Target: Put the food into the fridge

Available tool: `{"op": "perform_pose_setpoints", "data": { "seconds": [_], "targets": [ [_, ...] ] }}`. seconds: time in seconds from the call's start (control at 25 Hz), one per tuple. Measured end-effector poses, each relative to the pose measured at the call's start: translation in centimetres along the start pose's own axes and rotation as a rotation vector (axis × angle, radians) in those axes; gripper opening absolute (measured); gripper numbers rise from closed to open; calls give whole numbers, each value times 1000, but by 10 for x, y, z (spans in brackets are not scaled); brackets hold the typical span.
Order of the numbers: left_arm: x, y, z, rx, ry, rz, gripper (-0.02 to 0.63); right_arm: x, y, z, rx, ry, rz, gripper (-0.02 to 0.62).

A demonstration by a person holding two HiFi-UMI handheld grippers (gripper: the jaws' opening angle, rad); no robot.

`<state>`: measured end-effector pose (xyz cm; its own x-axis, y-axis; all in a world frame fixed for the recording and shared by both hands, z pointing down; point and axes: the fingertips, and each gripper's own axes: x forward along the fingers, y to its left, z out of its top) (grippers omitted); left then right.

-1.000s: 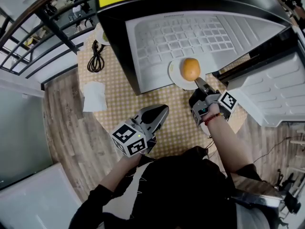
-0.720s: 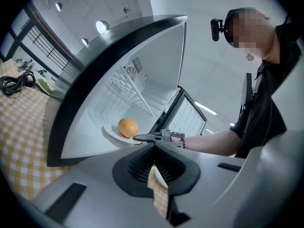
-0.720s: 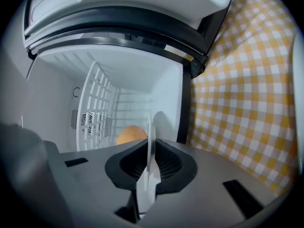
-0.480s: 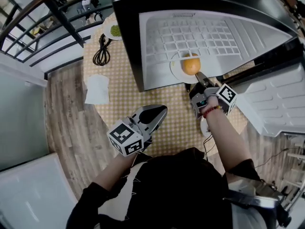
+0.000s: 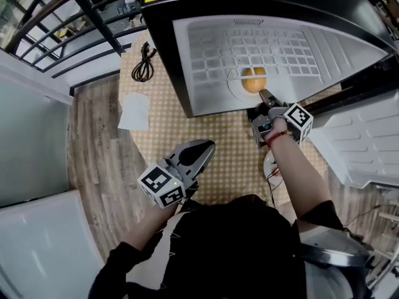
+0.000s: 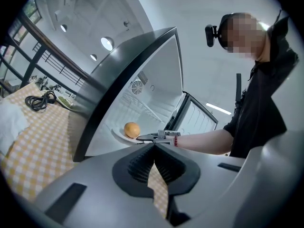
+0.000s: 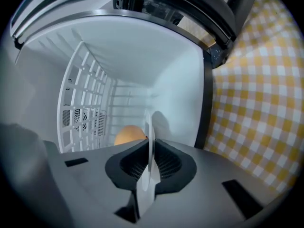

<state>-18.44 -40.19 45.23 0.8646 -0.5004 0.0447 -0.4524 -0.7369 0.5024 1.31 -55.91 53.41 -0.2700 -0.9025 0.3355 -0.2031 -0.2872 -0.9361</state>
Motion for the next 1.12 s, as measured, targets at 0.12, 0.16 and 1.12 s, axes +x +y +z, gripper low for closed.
{"op": "perform_pose_setpoints", "data": {
  "seconds": [0.12, 0.16, 1.12],
  "targets": [
    [-1, 0, -2, -31, -13, 16, 12, 3, 0, 1, -20, 3, -12, 32],
    [-1, -1, -3, -35, -10, 17, 14, 4, 0, 1, -30, 4, -15, 32],
    [-9, -1, -11, -76, -60, 89, 14, 18, 23, 1, -645, 135, -60, 48]
  ]
}}
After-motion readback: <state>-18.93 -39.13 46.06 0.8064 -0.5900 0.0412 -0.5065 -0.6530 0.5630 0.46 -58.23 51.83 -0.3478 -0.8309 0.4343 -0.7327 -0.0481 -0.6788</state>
